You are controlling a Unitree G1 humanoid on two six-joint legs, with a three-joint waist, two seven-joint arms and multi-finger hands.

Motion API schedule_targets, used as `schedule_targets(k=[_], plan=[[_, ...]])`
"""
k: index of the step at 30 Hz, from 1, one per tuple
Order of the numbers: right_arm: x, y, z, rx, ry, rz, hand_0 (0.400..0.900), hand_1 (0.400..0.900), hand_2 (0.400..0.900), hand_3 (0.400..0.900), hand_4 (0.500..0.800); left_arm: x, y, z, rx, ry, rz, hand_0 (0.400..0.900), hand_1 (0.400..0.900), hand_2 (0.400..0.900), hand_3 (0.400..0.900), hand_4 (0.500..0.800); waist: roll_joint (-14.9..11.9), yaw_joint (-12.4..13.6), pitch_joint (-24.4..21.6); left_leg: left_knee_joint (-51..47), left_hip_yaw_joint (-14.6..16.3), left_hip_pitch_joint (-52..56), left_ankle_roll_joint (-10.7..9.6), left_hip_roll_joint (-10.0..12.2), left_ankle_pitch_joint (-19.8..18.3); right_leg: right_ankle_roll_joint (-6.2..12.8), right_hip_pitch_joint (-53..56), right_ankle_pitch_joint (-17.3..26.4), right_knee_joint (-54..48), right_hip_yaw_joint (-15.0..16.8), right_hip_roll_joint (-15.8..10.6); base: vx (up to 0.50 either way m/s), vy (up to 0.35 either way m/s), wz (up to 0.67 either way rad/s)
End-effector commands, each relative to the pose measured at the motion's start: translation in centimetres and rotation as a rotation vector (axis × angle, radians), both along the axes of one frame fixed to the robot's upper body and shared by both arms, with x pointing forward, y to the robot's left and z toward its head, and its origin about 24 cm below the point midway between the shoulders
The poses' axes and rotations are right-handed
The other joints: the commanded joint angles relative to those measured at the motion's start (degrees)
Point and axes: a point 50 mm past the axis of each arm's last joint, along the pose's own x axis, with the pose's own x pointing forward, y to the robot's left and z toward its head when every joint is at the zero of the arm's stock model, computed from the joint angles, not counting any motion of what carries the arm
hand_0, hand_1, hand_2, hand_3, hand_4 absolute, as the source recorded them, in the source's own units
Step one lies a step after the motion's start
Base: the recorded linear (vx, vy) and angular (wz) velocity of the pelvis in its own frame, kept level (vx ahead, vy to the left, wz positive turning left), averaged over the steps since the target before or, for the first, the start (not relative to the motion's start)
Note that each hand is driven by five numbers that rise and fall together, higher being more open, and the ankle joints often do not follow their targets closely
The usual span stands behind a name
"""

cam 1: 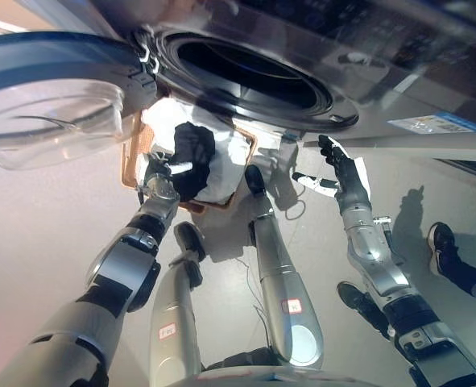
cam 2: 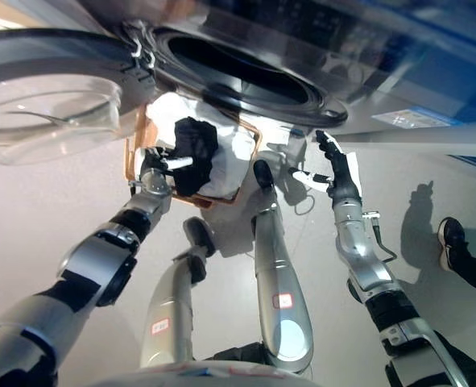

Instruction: Put the clothes in the basket into the washing machine.

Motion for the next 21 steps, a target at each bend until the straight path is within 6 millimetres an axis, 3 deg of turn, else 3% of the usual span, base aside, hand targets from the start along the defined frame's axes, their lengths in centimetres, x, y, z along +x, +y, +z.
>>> schedule_targets(k=[1,4,6,7,11,18,21], plan=[[-1.8,-2.2,-0.4,-0.005,-0.011,-0.055,0.900,0.900,0.900,0.900,0.800,-0.3,-1.0,-0.6,-0.128,-0.039,0.011,0.400,0.400,0.400,0.400,0.500,3.6,-1.3,-3.1,-1.5,-4.5,3.9,-3.1,3.7,1.9,4.84,3.2,4.9,-5.5,-1.6,-3.8,0.08,0.007,0.12],[-2.0,-3.0,-1.6,0.021,0.036,-0.108,0.900,0.900,0.900,0.900,0.800,-0.3,-2.5,-0.7,-0.244,-0.072,-0.039,0.400,0.400,0.400,0.400,0.500,4.5,-0.7,-4.1,-4.6,-4.7,7.6,-3.1,3.4,2.7,5.09,7.0,5.0,-7.5,-2.5,-4.6,0.09,0.017,0.05],[-2.1,-3.0,-1.8,0.027,0.046,-0.110,0.900,0.900,0.900,0.900,0.800,-0.4,-2.8,-0.7,-0.264,-0.076,-0.051,0.400,0.400,0.400,0.400,0.500,4.7,-0.6,-4.3,-5.3,-4.7,8.6,-3.0,3.3,2.8,5.09,7.7,5.1,-7.8,-2.5,-4.7,0.07,0.028,-0.04],[-2.2,-3.1,-2.3,0.048,0.070,-0.120,0.900,0.900,0.900,0.900,0.800,-0.2,-3.7,-0.3,-0.367,-0.113,-0.062,0.400,0.400,0.400,0.400,0.500,5.2,-0.5,-5.1,-6.6,-4.6,10.5,-3.0,3.3,2.9,5.21,9.2,4.9,-8.0,-2.7,-4.7,0.08,0.024,-0.08],[-2.3,-2.7,-3.6,0.078,0.129,-0.118,0.900,0.900,0.900,0.900,0.800,-0.1,-5.2,0.1,-0.507,-0.142,-0.089,0.400,0.400,0.400,0.400,0.500,5.9,-0.6,-6.5,-9.2,-4.2,14.4,-3.0,3.8,3.1,5.55,11.7,4.2,-8.2,-2.8,-4.6,0.09,0.022,-0.06],[-2.6,-2.6,-3.8,0.111,0.143,-0.113,0.900,0.900,0.900,0.900,0.800,0.3,-8.5,2.8,-0.896,-0.265,-0.157,0.400,0.400,0.400,0.400,0.500,7.6,-1.1,-8.1,-11.2,-3.9,17.2,-2.6,3.8,3.0,5.94,12.5,3.1,-7.1,-2.3,-4.5,0.04,0.017,-0.01],[-2.8,-2.3,-4.1,0.122,0.155,-0.110,0.900,0.900,0.900,0.900,0.800,0.3,-9.4,2.9,-0.997,-0.264,-0.153,0.400,0.400,0.400,0.400,0.500,7.8,-1.7,-8.5,-11.8,-3.7,17.3,-2.6,3.5,3.2,5.98,12.0,3.3,-7.4,-1.9,-4.6,0.01,0.006,-0.02]])
